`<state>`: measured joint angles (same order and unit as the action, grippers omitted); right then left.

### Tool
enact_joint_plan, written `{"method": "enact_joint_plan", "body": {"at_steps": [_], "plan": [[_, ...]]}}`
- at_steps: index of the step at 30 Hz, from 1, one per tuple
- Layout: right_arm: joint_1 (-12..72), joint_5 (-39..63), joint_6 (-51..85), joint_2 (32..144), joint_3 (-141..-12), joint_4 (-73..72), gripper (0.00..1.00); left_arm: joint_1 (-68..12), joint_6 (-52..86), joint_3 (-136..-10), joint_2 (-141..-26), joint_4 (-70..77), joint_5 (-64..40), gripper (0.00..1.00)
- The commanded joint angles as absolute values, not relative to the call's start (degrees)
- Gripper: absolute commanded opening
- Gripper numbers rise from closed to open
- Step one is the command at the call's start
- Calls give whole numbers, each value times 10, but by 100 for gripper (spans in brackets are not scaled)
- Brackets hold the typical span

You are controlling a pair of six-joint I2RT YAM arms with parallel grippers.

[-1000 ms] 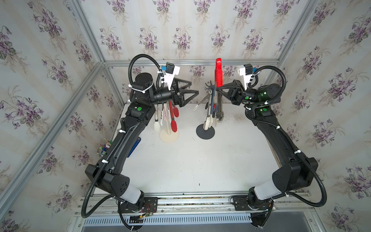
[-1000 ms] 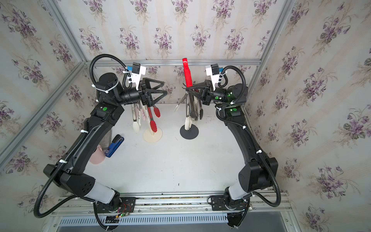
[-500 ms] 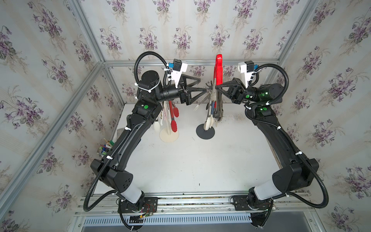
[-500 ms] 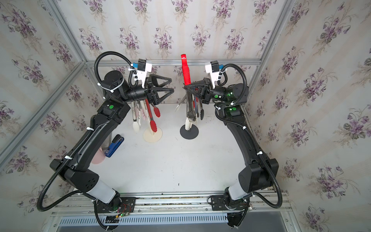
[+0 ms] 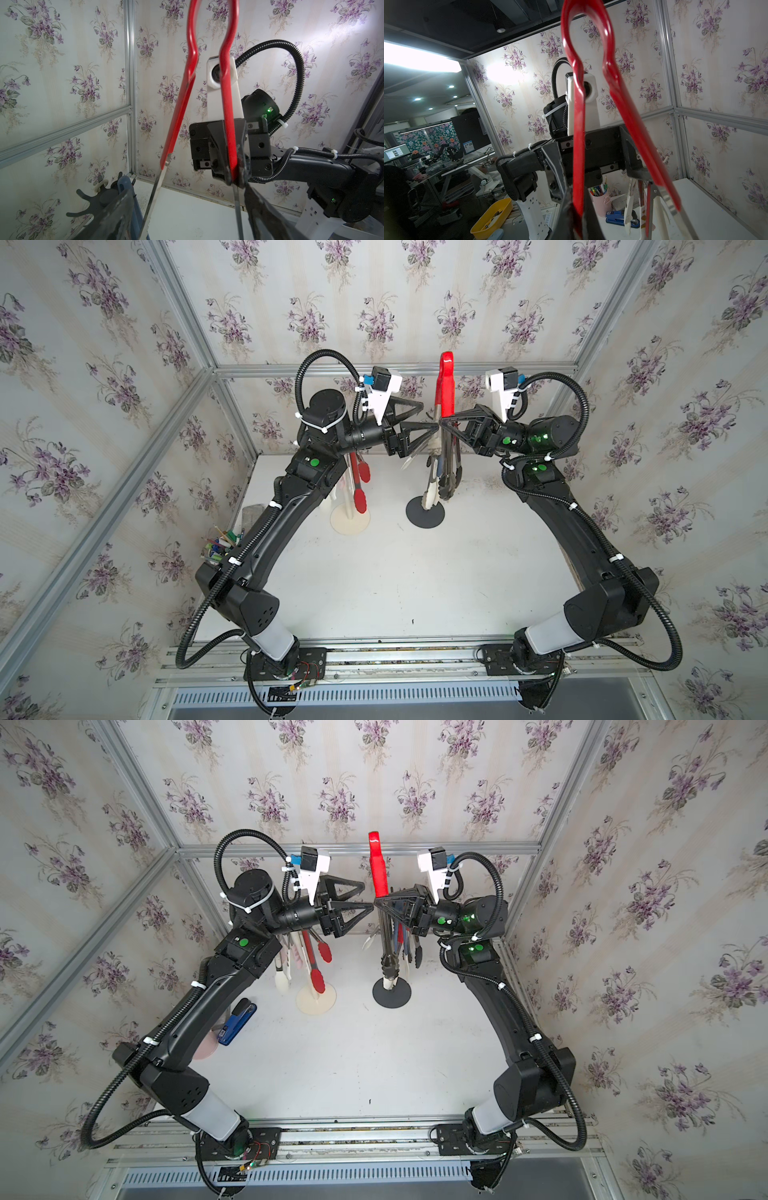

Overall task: Hang food tongs on kitchen utensil racks
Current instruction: Pick up the food tongs from the center of the board.

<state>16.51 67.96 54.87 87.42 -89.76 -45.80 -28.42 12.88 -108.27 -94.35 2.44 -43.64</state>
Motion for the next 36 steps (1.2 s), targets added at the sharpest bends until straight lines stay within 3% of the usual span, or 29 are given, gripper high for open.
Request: {"method": "enact_joint_plan", "body": {"at_steps": [1,11,17,27,36], "plan": [[167,666,576,863,-895,-491,0,-286,102,-1090,-946,24,-408,84],[180,639,597,820,-822,-493,0,-299,83,-1094,-956,23,-423,84],[183,632,606,803,-783,-511,0,-301,79,-1084,-960,22,-455,59],[185,646,635,806,-765,-526,0,-301,78,-1089,-977,12,-508,49],[187,646,632,801,-750,-520,0,-301,75,-1094,-985,12,-519,30]]}}
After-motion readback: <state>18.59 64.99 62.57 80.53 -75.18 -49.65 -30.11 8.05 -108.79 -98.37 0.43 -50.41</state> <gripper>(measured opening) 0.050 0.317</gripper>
